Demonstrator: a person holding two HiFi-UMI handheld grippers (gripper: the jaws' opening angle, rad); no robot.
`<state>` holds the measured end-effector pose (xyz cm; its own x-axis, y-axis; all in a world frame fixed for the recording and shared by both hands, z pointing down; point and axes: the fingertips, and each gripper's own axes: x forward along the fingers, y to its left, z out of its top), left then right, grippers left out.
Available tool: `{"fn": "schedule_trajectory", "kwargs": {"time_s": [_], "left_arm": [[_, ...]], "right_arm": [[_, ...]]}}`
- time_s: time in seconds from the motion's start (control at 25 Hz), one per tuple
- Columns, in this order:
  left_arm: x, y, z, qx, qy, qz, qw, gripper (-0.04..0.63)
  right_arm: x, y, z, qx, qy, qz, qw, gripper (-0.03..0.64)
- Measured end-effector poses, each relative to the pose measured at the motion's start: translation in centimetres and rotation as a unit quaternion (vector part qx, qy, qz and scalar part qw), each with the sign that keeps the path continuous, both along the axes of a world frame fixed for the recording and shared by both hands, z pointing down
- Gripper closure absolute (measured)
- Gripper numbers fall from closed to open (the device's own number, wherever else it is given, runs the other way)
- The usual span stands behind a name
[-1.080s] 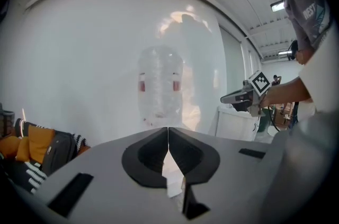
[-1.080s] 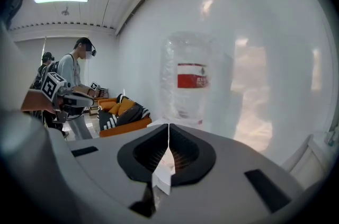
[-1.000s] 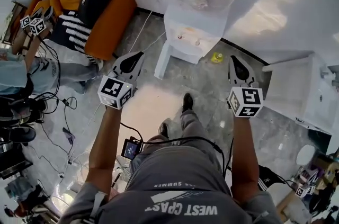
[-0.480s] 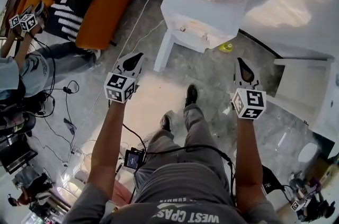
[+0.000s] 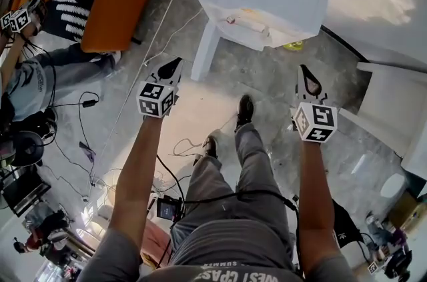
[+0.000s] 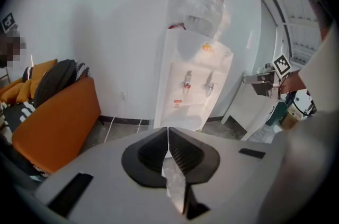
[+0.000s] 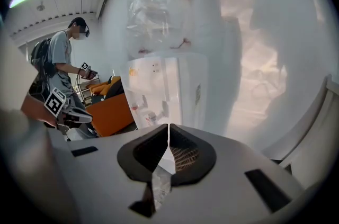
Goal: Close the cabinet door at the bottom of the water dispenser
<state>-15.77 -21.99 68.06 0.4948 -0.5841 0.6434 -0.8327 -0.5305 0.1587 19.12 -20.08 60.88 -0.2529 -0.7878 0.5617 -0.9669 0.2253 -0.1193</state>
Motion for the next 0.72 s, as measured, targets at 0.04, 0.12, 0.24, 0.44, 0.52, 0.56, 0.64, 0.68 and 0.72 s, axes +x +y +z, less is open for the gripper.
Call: {"fn": "schedule_trajectory", "kwargs": {"time_s": [0.04,0.12,0.24,0.44,0.52,0.56,0.64,0.68,0.72], "left_arm": [[-0.1,0.0,1.1,-0.004,0.0,-0.003,1.0,0.575],[-0.4,0.1,3.4,-0.012,-0.002,-0.01,0.9999,0.575],[-0.8,0.5,6.6,-0.028,-0.003,-0.021,0.9994,0.575],[-1.6,1.0,11.7,-0.053,-0.017,-0.036,0.9978,0.575],[-1.7,1.4,13.5,-0.066,-0.02,-0.04,0.9968,0.575],[-1.8,1.6,14.4,-0.073,-0.021,-0.04,0.9963,0.575],[-2.0,1.9,16.2,-0.085,-0.025,-0.044,0.9951,0.575],[-2.3,1.9,17.1,-0.09,-0.028,-0.048,0.9944,0.575],[-2.7,1.8,18.0,-0.094,-0.03,-0.055,0.9936,0.575]], "right_arm": [[-0.2,0.0,0.9,0.001,-0.002,-0.001,1.0,0.584],[-0.7,-0.1,2.7,0.005,-0.006,-0.006,1.0,0.584],[-1.6,0.3,5.4,-0.001,-0.013,-0.012,1.0,0.584],[-2.4,1.1,9.2,-0.02,-0.014,-0.012,1.0,0.583],[-2.5,1.6,10.2,-0.026,-0.015,-0.013,0.999,0.583],[-2.4,2.0,10.7,-0.029,-0.015,-0.013,0.999,0.584],[-2.4,2.4,11.7,-0.034,-0.014,-0.014,0.999,0.584],[-2.3,2.5,12.3,-0.036,-0.013,-0.015,0.999,0.584],[-2.3,2.5,12.9,-0.037,-0.012,-0.017,0.999,0.584]]}}
